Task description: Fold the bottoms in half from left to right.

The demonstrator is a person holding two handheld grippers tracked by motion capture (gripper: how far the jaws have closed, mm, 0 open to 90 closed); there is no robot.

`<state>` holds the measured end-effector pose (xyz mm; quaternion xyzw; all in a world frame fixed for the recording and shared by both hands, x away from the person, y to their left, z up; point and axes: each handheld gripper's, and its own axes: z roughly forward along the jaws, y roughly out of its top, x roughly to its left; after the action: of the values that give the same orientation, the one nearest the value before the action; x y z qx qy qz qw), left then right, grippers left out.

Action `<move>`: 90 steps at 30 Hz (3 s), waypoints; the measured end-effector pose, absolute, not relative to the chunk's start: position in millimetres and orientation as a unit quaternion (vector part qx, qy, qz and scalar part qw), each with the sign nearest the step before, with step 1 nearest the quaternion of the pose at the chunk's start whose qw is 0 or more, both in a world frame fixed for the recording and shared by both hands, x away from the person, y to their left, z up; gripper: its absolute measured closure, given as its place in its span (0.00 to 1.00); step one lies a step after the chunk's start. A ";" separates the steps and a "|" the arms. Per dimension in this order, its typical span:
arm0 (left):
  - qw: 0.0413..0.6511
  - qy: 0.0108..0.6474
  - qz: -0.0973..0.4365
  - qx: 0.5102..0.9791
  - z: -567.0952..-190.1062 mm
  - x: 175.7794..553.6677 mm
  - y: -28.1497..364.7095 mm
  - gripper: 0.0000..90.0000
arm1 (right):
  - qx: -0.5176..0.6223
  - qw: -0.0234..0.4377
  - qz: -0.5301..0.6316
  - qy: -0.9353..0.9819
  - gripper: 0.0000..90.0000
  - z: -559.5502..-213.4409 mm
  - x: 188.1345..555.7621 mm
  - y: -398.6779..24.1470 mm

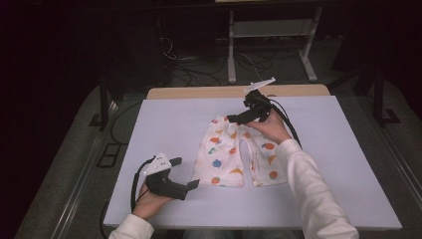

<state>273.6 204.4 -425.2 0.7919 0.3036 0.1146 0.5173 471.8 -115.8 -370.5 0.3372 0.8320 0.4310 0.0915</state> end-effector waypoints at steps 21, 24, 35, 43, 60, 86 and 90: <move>0.518 0.300 0.111 0.794 -425.0 275.1 202.9 0.00 | 0.337 0.066 0.419 0.841 0.00 -386.9 500.9 -84.2; 0.518 0.300 0.111 0.794 -425.1 275.1 202.8 0.00 | 0.337 0.064 0.422 0.839 0.00 -388.8 505.3 -78.9; 0.516 0.300 0.112 0.795 -425.3 275.2 202.2 0.00 | 0.345 0.054 0.412 0.842 0.00 -399.6 517.6 -67.0; 0.516 0.306 0.112 0.793 -426.3 275.7 203.5 0.00 | 0.357 0.049 0.399 0.843 0.02 -415.0 525.4 -60.1; 0.516 0.306 0.110 0.792 -426.5 276.2 203.5 0.00 | 0.379 0.037 0.401 0.833 0.39 -437.4 533.0 -53.9; 0.514 0.307 0.108 0.793 -427.9 277.1 202.4 0.00 | 0.407 0.026 0.370 0.835 0.98 -437.0 540.7 -50.2; 0.512 0.314 0.106 0.792 -428.1 278.4 201.4 0.00 | 0.408 0.043 0.371 0.833 0.98 -435.1 536.2 -48.4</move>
<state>278.4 201.4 -428.1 0.7925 0.3139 0.1061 0.5121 536.2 -48.4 -435.1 0.4080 0.8332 0.3708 0.0427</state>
